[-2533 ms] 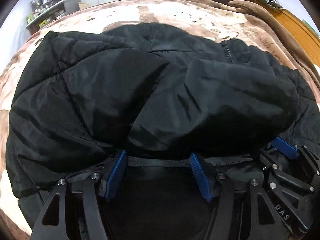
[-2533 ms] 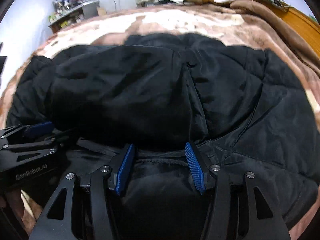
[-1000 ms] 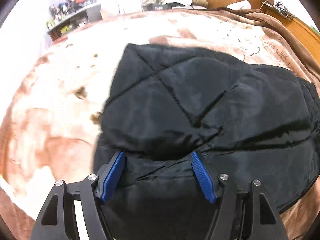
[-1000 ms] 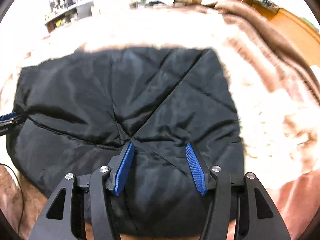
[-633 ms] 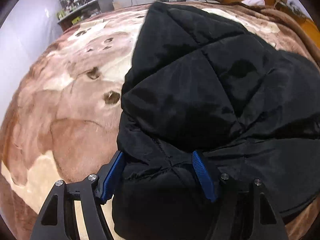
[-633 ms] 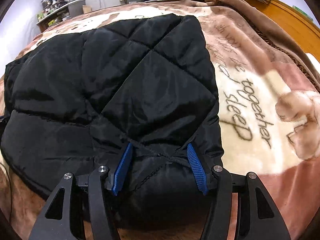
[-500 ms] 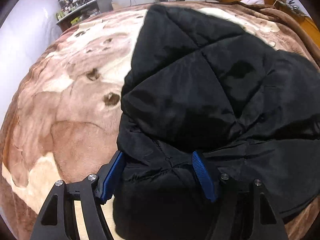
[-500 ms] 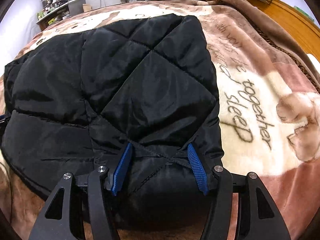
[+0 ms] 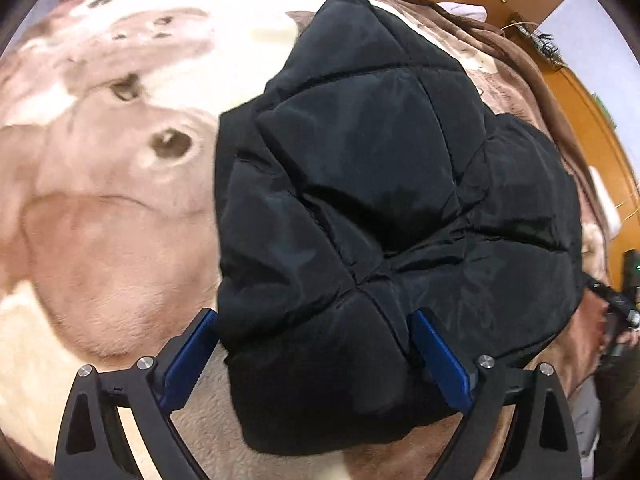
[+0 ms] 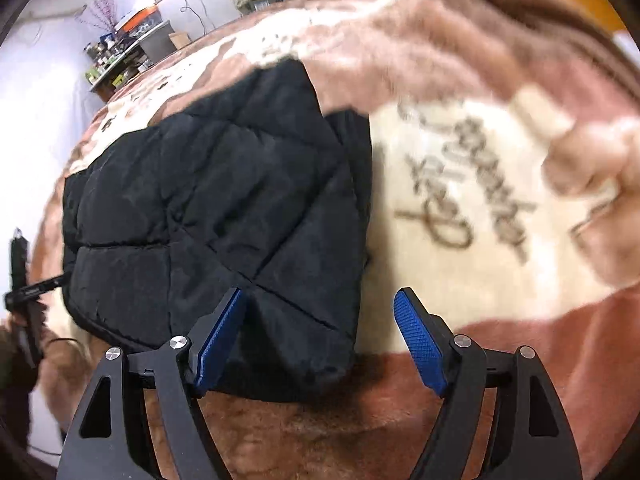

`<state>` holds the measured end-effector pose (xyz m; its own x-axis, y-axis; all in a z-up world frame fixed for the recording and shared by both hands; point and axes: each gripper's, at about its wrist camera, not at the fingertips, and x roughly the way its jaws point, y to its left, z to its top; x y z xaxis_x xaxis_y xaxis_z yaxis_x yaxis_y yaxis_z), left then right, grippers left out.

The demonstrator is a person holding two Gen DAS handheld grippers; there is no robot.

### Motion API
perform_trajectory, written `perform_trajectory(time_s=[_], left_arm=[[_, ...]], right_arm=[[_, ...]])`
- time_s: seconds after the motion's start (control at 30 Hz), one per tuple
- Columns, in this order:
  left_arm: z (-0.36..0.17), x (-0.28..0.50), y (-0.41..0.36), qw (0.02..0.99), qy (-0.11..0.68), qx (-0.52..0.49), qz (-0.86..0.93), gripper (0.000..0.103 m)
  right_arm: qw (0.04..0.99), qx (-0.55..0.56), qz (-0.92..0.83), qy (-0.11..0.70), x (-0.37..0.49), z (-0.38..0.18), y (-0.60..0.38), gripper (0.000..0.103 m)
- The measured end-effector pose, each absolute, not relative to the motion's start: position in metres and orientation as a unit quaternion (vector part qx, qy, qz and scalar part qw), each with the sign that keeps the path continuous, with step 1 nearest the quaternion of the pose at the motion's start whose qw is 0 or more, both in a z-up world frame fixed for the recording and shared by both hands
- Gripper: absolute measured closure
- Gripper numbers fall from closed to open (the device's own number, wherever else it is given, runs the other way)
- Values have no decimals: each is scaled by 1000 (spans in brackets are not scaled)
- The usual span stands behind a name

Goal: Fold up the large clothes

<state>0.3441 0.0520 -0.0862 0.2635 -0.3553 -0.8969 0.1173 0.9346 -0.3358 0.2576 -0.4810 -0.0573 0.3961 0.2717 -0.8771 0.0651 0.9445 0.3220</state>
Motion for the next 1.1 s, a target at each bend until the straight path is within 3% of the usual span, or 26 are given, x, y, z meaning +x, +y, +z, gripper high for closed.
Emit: perform_trajectory(time_s=[0.23, 0.37, 0.83, 1.0, 1.1], left_arm=[[-128, 376, 76, 745, 622, -153, -186, 1], [-146, 392, 76, 724, 639, -170, -196, 0], [-159, 421, 66, 696, 657, -197, -213, 0], [-156, 416, 58, 703, 656, -187, -203, 11], [-150, 406, 51, 706, 655, -178, -204, 26]], right_arm=[[786, 218, 133, 563, 271, -83, -486, 23], [761, 239, 159, 581, 284, -101, -486, 10], [708, 281, 216, 611, 310, -135, -489, 9], [705, 290, 219, 609, 314, -138, -487, 15], [711, 281, 217, 607, 318, -137, -478, 26]])
